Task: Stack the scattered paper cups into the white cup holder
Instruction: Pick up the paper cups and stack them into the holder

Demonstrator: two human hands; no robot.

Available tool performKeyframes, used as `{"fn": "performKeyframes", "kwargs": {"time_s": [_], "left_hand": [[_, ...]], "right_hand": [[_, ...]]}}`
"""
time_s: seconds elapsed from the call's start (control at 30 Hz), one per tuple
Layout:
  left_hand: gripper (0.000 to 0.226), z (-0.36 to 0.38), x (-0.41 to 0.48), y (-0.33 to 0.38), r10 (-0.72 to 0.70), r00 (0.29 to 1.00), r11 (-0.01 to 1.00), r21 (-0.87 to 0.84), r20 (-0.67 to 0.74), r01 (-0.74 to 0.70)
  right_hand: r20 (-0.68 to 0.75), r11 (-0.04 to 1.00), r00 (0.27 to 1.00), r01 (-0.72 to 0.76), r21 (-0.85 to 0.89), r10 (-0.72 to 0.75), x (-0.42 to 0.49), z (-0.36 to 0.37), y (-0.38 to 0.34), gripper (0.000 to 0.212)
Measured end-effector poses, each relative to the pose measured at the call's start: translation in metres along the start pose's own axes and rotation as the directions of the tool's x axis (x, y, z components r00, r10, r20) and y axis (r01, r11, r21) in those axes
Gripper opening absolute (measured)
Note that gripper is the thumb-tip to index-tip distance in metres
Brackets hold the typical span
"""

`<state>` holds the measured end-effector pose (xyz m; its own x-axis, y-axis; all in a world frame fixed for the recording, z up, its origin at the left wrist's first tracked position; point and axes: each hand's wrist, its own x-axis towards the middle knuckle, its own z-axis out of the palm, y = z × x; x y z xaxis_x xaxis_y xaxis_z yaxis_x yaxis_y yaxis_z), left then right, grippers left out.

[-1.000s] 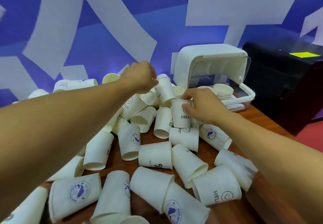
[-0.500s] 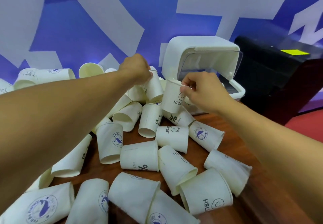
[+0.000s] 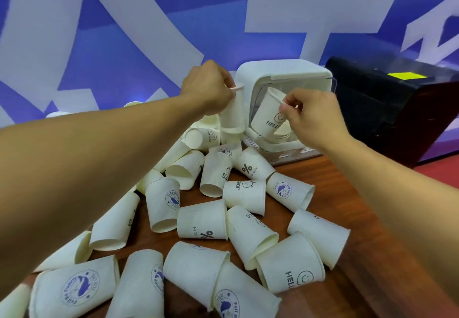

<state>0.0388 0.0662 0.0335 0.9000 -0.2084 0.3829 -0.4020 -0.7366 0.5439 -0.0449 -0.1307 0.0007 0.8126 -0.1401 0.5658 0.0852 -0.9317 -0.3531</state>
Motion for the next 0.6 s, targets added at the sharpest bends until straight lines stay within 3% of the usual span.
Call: {"fn": "performKeyframes", "kwargs": {"time_s": [0.1, 0.3, 0.6], "left_hand": [[0.017, 0.005, -0.005, 0.022, 0.117, 0.993, 0.992, 0.037, 0.018, -0.118], [0.015, 0.035, -0.003, 0.052, 0.23, 0.973, 0.973, 0.025, -0.012, -0.23], [0.015, 0.076, 0.01, 0.058, 0.292, 0.956, 0.95, 0.126, -0.032, -0.286]], "right_hand": [[-0.091, 0.997, 0.994, -0.066, -0.043, 0.062, 0.0, -0.013, 0.019, 0.013], [-0.173, 0.982, 0.978, -0.137, -0.132, 0.113, 0.005, -0.033, 0.045, 0.016], [-0.106, 0.974, 0.992, -0.09, -0.207, 0.069, 0.019, -0.015, 0.069, 0.017]]}}
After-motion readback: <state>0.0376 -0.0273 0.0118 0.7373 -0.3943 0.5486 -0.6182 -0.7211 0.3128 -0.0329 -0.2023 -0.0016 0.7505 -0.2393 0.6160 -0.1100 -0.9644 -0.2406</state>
